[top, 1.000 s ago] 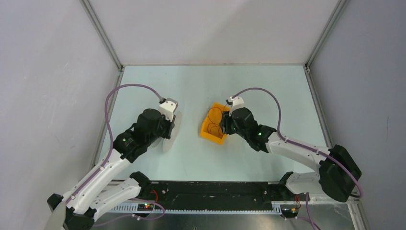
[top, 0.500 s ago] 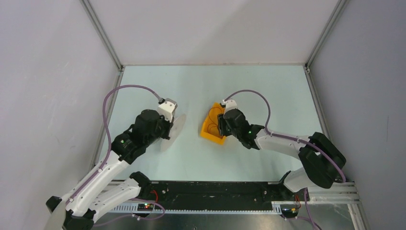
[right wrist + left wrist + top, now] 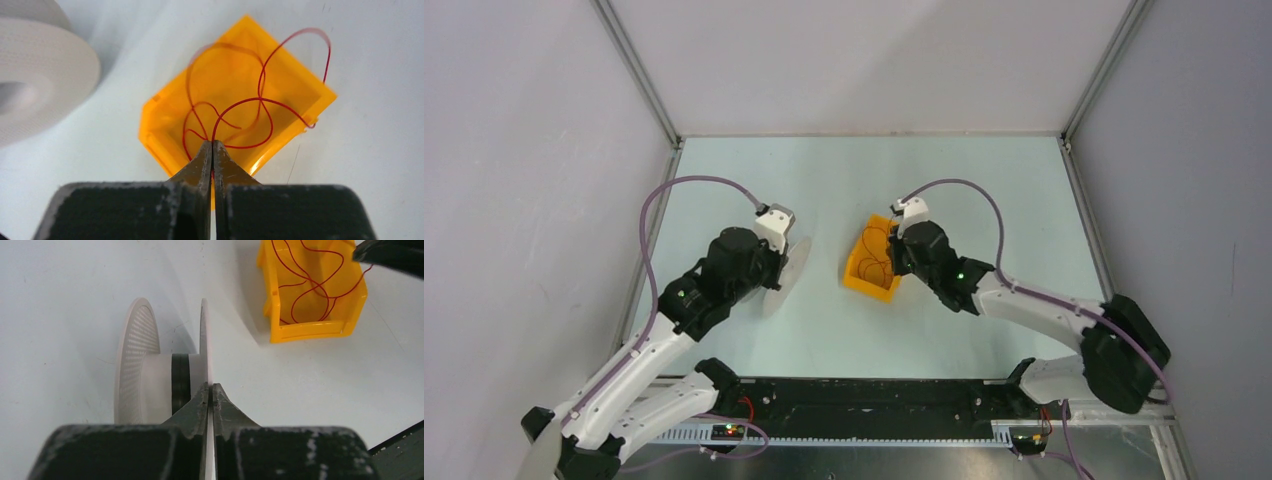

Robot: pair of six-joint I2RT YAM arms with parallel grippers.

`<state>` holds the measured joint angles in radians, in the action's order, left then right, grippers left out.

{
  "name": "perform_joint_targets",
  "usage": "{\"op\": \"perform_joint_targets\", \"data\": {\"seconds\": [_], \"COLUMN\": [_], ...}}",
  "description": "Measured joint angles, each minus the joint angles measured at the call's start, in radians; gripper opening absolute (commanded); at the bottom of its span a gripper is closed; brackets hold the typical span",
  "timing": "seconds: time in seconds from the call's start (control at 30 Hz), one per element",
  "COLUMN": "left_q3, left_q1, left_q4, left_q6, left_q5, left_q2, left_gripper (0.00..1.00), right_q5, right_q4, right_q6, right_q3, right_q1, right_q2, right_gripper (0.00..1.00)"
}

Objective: Wrap the cables

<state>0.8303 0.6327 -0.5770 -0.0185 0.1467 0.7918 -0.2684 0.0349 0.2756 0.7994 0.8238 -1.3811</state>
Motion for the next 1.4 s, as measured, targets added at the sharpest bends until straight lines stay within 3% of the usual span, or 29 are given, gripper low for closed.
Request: {"op": "perform_joint_targets", "data": {"seconds": [0.53,0.87,1.4], "left_q3": [0.113,0.215,0.219], "left_q1": [0.000,0.000,0.000], "left_q4": [0.014,0.050,0.152], "left_q6": [-0.031,-0.017,0.042], "left_q5": [-0.012,-0.125,-0.343], "left_q2": [0.005,0.044,0.207], "left_gripper": [0.42,0.46,0.50], "right_q5": [0.103,0.220,0.160], "right_q4": [-0.004,0.039,0.084], "right_q6": [0.012,0.134,0.232], "right_q3": [0.056,0.157,0.261], "right_q1": [-0.034,-0.035,-0.037], "right_q2": [0.435,0.498,0.563], "right_gripper": [0.00,0.00,0.00]}}
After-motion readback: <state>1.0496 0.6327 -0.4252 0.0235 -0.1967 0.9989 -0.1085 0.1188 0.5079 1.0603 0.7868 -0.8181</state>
